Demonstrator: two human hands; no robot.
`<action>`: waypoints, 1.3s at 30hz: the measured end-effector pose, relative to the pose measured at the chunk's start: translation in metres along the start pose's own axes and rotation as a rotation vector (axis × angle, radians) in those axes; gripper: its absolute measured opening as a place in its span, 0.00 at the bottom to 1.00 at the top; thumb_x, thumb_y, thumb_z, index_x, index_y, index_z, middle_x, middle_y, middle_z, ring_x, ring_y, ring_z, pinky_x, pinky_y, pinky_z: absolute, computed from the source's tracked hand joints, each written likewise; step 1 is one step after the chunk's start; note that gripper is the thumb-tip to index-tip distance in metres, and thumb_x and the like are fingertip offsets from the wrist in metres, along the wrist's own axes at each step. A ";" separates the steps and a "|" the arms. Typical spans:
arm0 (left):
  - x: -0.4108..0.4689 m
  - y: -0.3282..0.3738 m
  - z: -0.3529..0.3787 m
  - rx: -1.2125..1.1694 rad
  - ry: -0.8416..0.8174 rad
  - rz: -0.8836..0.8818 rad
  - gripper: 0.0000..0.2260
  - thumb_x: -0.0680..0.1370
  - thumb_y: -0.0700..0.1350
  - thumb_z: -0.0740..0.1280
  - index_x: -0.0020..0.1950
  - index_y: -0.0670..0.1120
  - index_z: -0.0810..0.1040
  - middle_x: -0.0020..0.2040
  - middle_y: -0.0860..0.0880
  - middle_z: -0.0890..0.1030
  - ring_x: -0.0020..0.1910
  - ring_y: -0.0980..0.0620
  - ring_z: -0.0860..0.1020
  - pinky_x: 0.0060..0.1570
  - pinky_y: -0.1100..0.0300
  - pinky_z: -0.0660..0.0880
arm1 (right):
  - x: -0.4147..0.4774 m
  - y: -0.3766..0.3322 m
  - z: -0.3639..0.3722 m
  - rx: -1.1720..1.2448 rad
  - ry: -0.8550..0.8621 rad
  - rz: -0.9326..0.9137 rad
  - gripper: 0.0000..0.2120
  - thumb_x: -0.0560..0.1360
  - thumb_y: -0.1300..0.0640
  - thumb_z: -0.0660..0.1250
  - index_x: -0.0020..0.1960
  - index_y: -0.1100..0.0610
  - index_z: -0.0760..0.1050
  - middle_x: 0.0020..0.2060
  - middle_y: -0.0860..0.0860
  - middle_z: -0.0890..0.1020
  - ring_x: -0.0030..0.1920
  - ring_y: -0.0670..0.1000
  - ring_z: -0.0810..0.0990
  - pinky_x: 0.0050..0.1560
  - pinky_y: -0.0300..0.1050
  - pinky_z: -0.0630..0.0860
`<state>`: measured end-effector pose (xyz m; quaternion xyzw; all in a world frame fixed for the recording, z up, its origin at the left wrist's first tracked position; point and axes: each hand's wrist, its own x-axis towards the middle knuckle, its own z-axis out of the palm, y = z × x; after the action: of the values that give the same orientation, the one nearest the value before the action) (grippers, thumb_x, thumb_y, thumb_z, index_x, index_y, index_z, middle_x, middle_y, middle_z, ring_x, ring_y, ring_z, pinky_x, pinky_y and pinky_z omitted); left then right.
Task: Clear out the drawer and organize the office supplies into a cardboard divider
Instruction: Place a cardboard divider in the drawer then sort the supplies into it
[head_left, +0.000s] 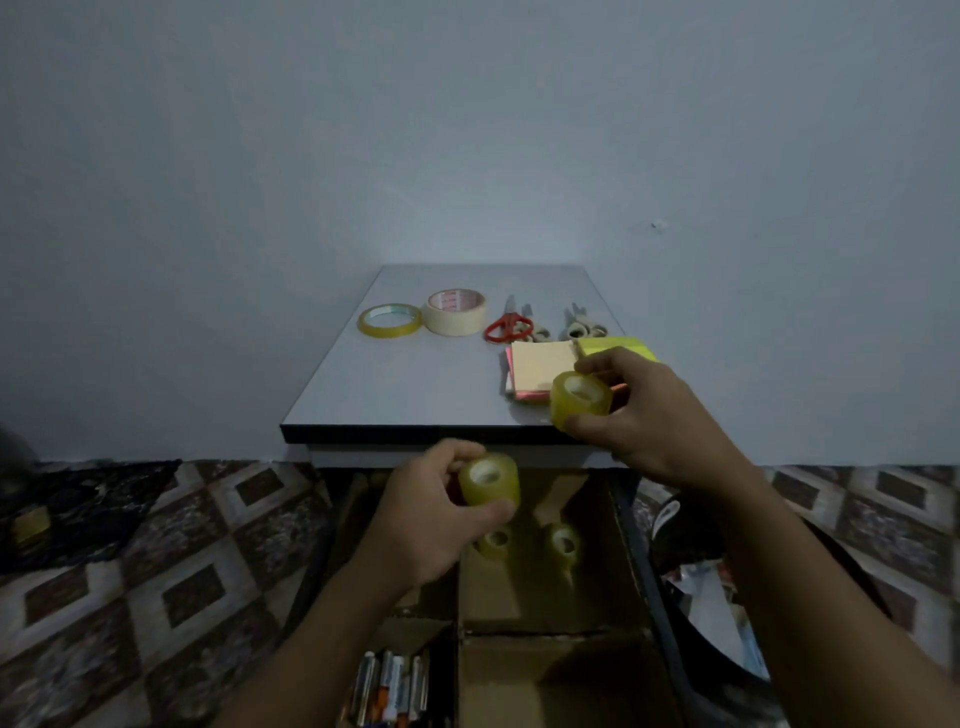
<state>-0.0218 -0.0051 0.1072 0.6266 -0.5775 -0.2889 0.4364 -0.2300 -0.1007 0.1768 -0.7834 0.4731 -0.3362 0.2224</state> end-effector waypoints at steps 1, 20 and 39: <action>-0.001 -0.004 0.012 0.004 -0.031 -0.008 0.23 0.69 0.49 0.80 0.61 0.55 0.77 0.51 0.58 0.82 0.48 0.62 0.81 0.45 0.67 0.79 | -0.005 0.004 -0.002 -0.006 0.006 0.003 0.24 0.66 0.50 0.78 0.60 0.48 0.76 0.52 0.46 0.81 0.45 0.46 0.80 0.44 0.45 0.78; 0.061 -0.050 0.116 0.341 -0.262 -0.103 0.30 0.69 0.43 0.76 0.70 0.52 0.73 0.63 0.52 0.77 0.58 0.54 0.75 0.53 0.64 0.72 | -0.027 0.054 -0.011 0.024 0.008 0.042 0.24 0.68 0.50 0.77 0.61 0.48 0.74 0.51 0.45 0.80 0.48 0.46 0.80 0.46 0.39 0.76; 0.064 -0.052 0.123 0.349 -0.330 -0.045 0.28 0.72 0.55 0.73 0.69 0.62 0.66 0.60 0.56 0.78 0.56 0.55 0.77 0.57 0.50 0.78 | -0.027 0.053 -0.006 0.019 0.020 0.025 0.26 0.68 0.51 0.77 0.64 0.49 0.74 0.53 0.45 0.79 0.49 0.45 0.78 0.42 0.30 0.71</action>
<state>-0.0927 -0.0961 0.0150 0.6495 -0.6681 -0.2926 0.2147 -0.2746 -0.1006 0.1363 -0.7720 0.4816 -0.3458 0.2291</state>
